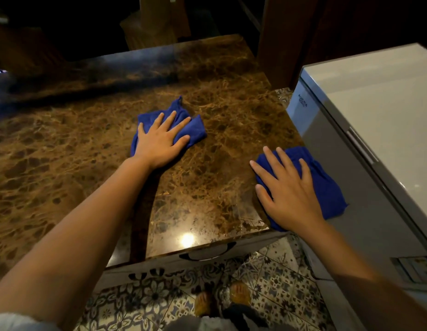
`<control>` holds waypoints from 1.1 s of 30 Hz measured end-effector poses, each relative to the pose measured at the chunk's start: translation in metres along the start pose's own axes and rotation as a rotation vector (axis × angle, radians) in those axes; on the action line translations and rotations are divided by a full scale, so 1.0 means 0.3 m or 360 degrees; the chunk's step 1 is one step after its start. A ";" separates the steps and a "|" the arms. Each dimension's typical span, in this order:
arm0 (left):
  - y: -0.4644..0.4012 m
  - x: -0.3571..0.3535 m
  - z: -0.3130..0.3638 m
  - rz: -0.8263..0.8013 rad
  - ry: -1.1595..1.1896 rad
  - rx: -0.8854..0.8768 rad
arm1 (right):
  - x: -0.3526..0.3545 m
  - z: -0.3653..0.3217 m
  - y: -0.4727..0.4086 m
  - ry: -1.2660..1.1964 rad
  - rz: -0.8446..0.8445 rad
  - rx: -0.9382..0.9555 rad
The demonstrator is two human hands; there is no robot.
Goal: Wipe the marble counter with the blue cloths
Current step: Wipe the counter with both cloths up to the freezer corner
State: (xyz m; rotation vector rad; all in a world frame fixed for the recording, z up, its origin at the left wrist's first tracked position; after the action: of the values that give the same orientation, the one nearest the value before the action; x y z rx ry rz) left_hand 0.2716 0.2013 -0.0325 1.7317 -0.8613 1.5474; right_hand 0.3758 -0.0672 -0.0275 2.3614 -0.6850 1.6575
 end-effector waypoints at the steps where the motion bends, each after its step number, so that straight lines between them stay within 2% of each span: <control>1: -0.004 0.001 0.023 0.0004 -0.0001 -0.0036 | 0.000 0.000 0.000 0.0000 0.0004 -0.0001; 9: 0.136 0.016 0.278 0.0097 0.0024 -0.0377 | 0.006 0.001 0.001 -0.0053 0.0035 -0.0003; 19: 0.453 0.022 0.496 0.0210 0.0039 -0.0596 | 0.008 -0.001 0.002 -0.0030 -0.0005 -0.0002; 27: 0.521 0.009 0.533 0.0211 0.0009 -0.0698 | 0.038 0.037 -0.016 -0.0208 -0.0098 -0.0041; 29: 0.521 0.010 0.536 0.0209 0.0011 -0.0694 | 0.059 0.066 -0.014 -0.0074 -0.0021 -0.0043; 33: 0.517 0.015 0.540 0.0193 0.0039 -0.0693 | 0.028 0.078 -0.009 0.0055 -0.0071 -0.0055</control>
State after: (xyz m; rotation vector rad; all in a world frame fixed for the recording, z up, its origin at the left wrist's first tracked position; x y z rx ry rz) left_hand 0.2366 -0.0204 -0.0358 1.3645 -1.2067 1.3285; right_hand 0.3990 -0.0762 -0.0278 2.3021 -0.6446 1.6506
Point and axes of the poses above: each hand's wrist, its own y-axis away from the middle knuckle, its own x-axis out of the back of the hand, z = x × y, the point moved 6 cm from there along -y, towards the middle knuckle, and after that the axes turned 12 degrees about -y, right-handed, at the moved point
